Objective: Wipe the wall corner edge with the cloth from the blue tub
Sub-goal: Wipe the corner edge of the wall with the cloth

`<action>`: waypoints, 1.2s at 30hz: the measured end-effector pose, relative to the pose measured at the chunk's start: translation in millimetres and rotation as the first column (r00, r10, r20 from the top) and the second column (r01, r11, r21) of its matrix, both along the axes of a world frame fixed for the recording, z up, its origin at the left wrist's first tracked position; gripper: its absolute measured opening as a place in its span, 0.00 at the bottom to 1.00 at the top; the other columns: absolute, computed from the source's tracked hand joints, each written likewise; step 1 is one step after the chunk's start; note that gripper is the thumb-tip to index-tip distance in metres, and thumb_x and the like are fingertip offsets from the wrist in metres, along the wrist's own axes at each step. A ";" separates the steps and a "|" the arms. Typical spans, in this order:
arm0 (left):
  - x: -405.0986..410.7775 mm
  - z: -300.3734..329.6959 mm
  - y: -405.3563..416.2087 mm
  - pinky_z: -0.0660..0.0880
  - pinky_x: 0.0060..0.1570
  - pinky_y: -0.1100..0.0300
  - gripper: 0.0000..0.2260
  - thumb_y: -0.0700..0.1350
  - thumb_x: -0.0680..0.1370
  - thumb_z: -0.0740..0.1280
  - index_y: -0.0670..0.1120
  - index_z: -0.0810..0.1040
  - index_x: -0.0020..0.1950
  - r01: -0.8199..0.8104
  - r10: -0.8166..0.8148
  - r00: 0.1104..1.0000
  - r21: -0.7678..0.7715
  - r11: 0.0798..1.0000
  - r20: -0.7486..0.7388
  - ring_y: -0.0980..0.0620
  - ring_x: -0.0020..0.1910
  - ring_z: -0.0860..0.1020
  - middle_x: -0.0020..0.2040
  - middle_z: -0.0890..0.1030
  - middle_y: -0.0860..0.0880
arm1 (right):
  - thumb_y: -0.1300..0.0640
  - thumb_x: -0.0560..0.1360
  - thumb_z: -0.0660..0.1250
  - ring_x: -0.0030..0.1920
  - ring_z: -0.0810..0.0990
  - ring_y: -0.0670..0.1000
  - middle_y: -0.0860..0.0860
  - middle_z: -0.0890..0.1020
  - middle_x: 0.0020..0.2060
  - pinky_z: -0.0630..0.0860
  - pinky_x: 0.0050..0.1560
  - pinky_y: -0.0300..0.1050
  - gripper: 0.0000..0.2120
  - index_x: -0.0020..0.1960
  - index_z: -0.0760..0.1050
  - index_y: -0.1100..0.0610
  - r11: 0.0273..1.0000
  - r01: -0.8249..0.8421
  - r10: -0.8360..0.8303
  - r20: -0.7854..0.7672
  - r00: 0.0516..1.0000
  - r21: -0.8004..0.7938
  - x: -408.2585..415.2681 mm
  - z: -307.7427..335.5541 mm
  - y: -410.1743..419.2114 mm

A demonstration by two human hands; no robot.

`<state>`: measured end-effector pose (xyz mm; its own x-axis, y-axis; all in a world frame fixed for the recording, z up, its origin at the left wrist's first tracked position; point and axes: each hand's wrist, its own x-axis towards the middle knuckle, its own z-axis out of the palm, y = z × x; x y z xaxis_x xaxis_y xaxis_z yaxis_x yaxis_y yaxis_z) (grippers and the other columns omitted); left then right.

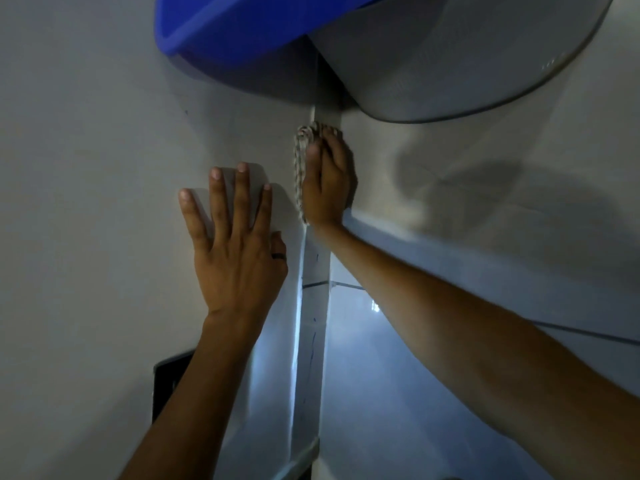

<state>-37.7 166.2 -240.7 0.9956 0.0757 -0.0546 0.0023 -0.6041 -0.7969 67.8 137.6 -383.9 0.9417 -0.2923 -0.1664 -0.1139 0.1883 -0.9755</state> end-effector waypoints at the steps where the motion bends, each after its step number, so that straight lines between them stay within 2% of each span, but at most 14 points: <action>1: 0.2 0.3 -0.7 0.22 0.77 0.40 0.33 0.55 0.83 0.64 0.51 0.60 0.87 -0.001 0.001 1.000 -0.006 1.000 -0.001 0.39 0.87 0.44 0.88 0.49 0.43 | 0.59 0.83 0.60 0.74 0.72 0.52 0.61 0.74 0.73 0.63 0.77 0.39 0.20 0.74 0.69 0.65 0.993 -0.115 0.114 0.032 0.993 0.017 -15.4 -0.7 0.3; 2: 0.8 0.8 -1.3 0.22 0.77 0.40 0.32 0.55 0.83 0.65 0.51 0.62 0.87 0.001 -0.001 1.000 -0.012 1.000 -0.001 0.39 0.87 0.44 0.88 0.50 0.43 | 0.58 0.84 0.57 0.80 0.63 0.58 0.60 0.66 0.78 0.57 0.82 0.47 0.24 0.78 0.62 0.65 0.971 -0.236 0.238 0.054 0.970 -0.045 -29.5 -3.6 0.4; 3: 1.5 0.9 -1.8 0.21 0.77 0.40 0.32 0.55 0.83 0.65 0.51 0.63 0.86 0.002 -0.002 1.000 -0.016 1.000 0.001 0.39 0.87 0.44 0.88 0.50 0.43 | 0.55 0.84 0.55 0.83 0.55 0.59 0.60 0.59 0.81 0.51 0.84 0.52 0.27 0.80 0.56 0.63 0.937 -0.323 0.333 0.063 0.941 -0.129 -40.5 -9.8 0.9; 5: 1.7 0.7 -2.2 0.22 0.77 0.40 0.32 0.54 0.83 0.66 0.50 0.64 0.86 0.002 -0.002 1.000 -0.016 1.000 0.011 0.39 0.87 0.45 0.88 0.51 0.43 | 0.52 0.84 0.53 0.84 0.47 0.58 0.59 0.51 0.83 0.44 0.84 0.55 0.30 0.82 0.48 0.61 0.891 -0.401 0.420 0.052 0.906 -0.214 -48.7 -18.0 0.3; 9: 0.9 0.0 0.3 0.24 0.78 0.39 0.33 0.54 0.82 0.67 0.50 0.63 0.86 0.024 -0.024 1.000 -0.008 1.000 0.014 0.38 0.87 0.45 0.88 0.51 0.43 | 0.48 0.84 0.50 0.84 0.44 0.55 0.57 0.48 0.84 0.42 0.84 0.53 0.31 0.82 0.44 0.59 0.867 -0.420 0.444 0.034 0.895 -0.268 -46.4 -21.4 0.6; 11: 1.4 -0.7 0.7 0.24 0.77 0.39 0.33 0.55 0.83 0.65 0.50 0.59 0.87 0.023 -0.023 1.000 0.001 1.000 0.004 0.38 0.87 0.43 0.88 0.47 0.43 | 0.45 0.84 0.48 0.84 0.43 0.54 0.56 0.46 0.84 0.42 0.84 0.52 0.32 0.83 0.41 0.56 0.868 -0.433 0.449 0.012 0.894 -0.243 -58.8 -20.5 0.3; 13: 1.9 -2.4 1.1 0.22 0.76 0.38 0.34 0.57 0.85 0.60 0.50 0.53 0.89 0.021 -0.019 0.999 0.038 0.999 -0.035 0.39 0.87 0.40 0.88 0.42 0.43 | 0.40 0.84 0.44 0.84 0.41 0.53 0.54 0.43 0.84 0.43 0.84 0.54 0.32 0.82 0.38 0.52 0.865 -0.455 0.464 -0.012 0.886 -0.211 -97.1 -19.6 1.4; 15: 2.0 -4.5 3.7 0.19 0.75 0.37 0.34 0.60 0.86 0.54 0.50 0.46 0.89 0.035 -0.028 0.996 0.083 0.996 -0.087 0.39 0.86 0.37 0.88 0.37 0.43 | 0.36 0.83 0.38 0.84 0.40 0.51 0.52 0.40 0.84 0.44 0.84 0.55 0.34 0.83 0.39 0.53 0.846 -0.502 0.505 -0.033 0.863 -0.182 -153.7 -15.8 1.2; 18: 0.0 -3.8 9.2 0.17 0.74 0.36 0.34 0.60 0.86 0.50 0.49 0.43 0.89 0.061 -0.045 0.990 0.116 0.991 -0.137 0.39 0.86 0.35 0.87 0.35 0.43 | 0.35 0.82 0.37 0.84 0.40 0.52 0.51 0.40 0.84 0.44 0.83 0.55 0.36 0.83 0.38 0.53 0.807 -0.564 0.568 -0.032 0.822 -0.177 -203.2 -16.8 -0.2; 21: -3.0 -0.7 10.7 0.18 0.74 0.37 0.34 0.61 0.86 0.48 0.49 0.43 0.89 0.069 -0.049 0.986 0.118 0.991 -0.160 0.39 0.86 0.35 0.87 0.36 0.44 | 0.42 0.82 0.42 0.84 0.38 0.54 0.56 0.40 0.83 0.46 0.83 0.60 0.33 0.81 0.34 0.51 0.758 -0.613 0.625 -0.021 0.780 -0.221 -156.3 -19.2 -5.5; 26: -8.1 6.5 5.7 0.18 0.75 0.39 0.35 0.60 0.86 0.54 0.50 0.47 0.89 0.057 -0.043 0.984 0.076 0.996 -0.175 0.42 0.87 0.36 0.88 0.41 0.45 | 0.50 0.84 0.48 0.84 0.44 0.59 0.62 0.47 0.83 0.44 0.84 0.58 0.31 0.82 0.45 0.62 0.815 -0.552 0.556 -0.033 0.831 -0.175 -18.7 -7.9 -13.3; 30: -8.6 17.5 3.6 0.21 0.76 0.38 0.35 0.60 0.83 0.61 0.53 0.55 0.88 0.046 -0.039 0.996 0.082 0.996 -0.084 0.42 0.87 0.42 0.89 0.48 0.46 | 0.50 0.87 0.49 0.84 0.46 0.59 0.60 0.48 0.83 0.45 0.84 0.56 0.28 0.82 0.47 0.60 0.793 -0.579 0.576 -0.078 0.814 -0.189 60.0 -8.3 -20.0; 33: -6.3 20.1 3.1 0.19 0.76 0.39 0.35 0.60 0.83 0.62 0.52 0.57 0.88 0.052 -0.047 0.997 0.084 0.995 -0.061 0.41 0.87 0.44 0.89 0.49 0.46 | 0.49 0.87 0.49 0.84 0.46 0.59 0.60 0.49 0.83 0.45 0.84 0.57 0.28 0.82 0.48 0.60 0.805 -0.569 0.562 -0.091 0.822 -0.169 64.1 -10.4 -15.9; 36: -3.5 15.1 3.6 0.19 0.75 0.39 0.35 0.60 0.83 0.62 0.52 0.56 0.88 0.056 -0.051 0.997 0.081 0.995 -0.062 0.40 0.87 0.43 0.89 0.47 0.45 | 0.50 0.87 0.48 0.84 0.43 0.57 0.59 0.45 0.84 0.44 0.84 0.57 0.29 0.82 0.44 0.60 0.836 -0.515 0.509 -0.084 0.857 -0.187 5.6 -11.7 -7.1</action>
<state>-41.3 169.8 -225.6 0.9935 0.0291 -0.1097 -0.0773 -0.5343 -0.8417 73.5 130.5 -395.6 0.9616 0.2009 -0.1870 -0.1699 -0.0993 -0.9804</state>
